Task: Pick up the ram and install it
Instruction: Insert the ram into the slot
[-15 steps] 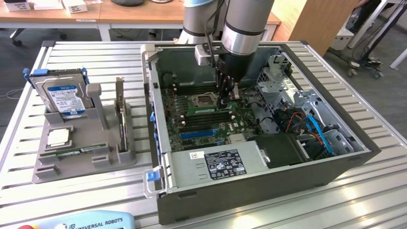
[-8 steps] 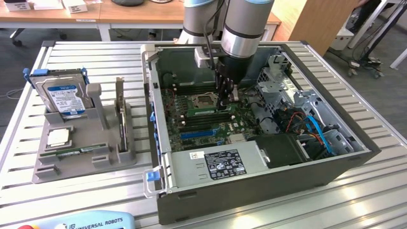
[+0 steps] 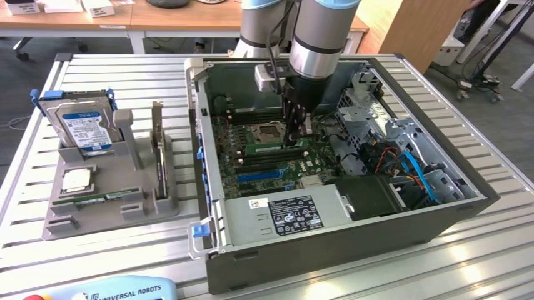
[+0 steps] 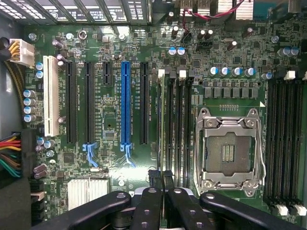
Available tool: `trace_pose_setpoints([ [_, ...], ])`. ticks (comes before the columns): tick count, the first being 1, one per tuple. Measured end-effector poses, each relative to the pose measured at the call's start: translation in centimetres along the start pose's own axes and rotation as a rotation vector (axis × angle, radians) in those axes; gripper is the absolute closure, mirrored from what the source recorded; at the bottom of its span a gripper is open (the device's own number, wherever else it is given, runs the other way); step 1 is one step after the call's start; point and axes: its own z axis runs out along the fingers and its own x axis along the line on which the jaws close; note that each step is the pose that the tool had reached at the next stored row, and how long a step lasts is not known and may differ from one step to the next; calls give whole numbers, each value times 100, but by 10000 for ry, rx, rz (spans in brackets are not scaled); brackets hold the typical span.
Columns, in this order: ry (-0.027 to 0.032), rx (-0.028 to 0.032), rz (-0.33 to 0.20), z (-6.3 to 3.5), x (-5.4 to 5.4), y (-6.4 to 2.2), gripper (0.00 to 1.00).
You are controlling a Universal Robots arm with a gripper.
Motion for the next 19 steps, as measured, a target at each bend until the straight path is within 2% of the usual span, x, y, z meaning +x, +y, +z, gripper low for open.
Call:
trace_pose_setpoints([
  [7,-1,1,4,50,-1,-1,88],
  [19,2,-1,5,82,-1,-1,88],
])
